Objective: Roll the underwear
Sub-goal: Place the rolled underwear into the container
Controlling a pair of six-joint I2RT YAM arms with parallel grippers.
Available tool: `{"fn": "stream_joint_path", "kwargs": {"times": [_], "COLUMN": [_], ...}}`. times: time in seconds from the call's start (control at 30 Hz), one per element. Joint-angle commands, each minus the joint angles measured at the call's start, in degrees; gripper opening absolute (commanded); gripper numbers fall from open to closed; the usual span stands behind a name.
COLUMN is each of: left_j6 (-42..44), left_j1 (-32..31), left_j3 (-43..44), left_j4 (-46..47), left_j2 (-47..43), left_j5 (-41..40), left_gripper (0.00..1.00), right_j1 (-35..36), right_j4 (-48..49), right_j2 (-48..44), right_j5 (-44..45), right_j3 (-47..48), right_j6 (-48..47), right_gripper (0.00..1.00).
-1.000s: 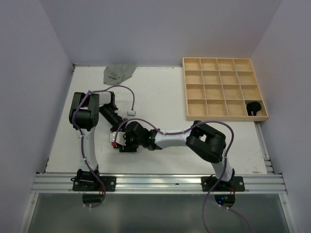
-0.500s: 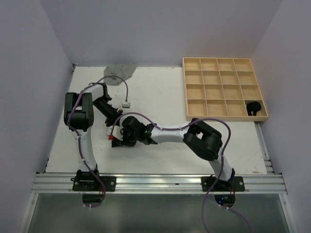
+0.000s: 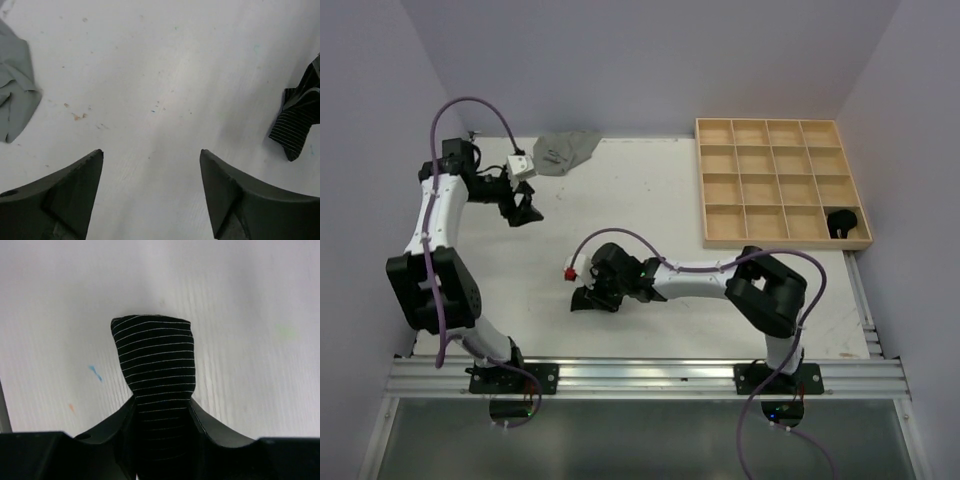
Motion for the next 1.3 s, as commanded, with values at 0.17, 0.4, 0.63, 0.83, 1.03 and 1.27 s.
{"fn": "stream_joint_path", "kwargs": {"times": [0.17,0.4,0.63,0.83,1.03,1.27], "left_j6": [-45.56,-61.33,-70.18,-71.49,-72.82,-69.75], "left_j1": [1.0,0.91,-3.83,-9.19,-10.16,-10.43], "left_j3": [-12.51,-7.25,-12.24,-13.4,-12.78,-13.22], "left_j4": [45.9,50.43,61.96,61.26,58.9,56.17], "left_j2": [-17.59,-13.73,-20.56,-23.39,-21.38,-19.18], "left_j5": [10.64,28.36,10.03,2.37,0.34,0.69], "left_gripper": [1.0,1.0,1.0,1.0,1.0,1.0], "right_j1": [-9.31,-16.7,-28.89,-45.95,-65.96,-74.62], "right_j4": [5.42,2.55,-13.16,-22.06,-22.43,-21.46], "right_j2": [-22.07,-43.25,-56.02,-57.36,-46.94,-32.33], "right_j5": [17.85,28.77,44.51,46.72,39.18,42.14], "right_j3": [-16.0,-22.07,-19.62,-17.6,-15.31,-8.46], "right_j6": [22.3,29.52,31.89,34.79,33.56,35.67], "right_gripper": [0.0,0.0,0.0,0.0,0.0,0.0]}}
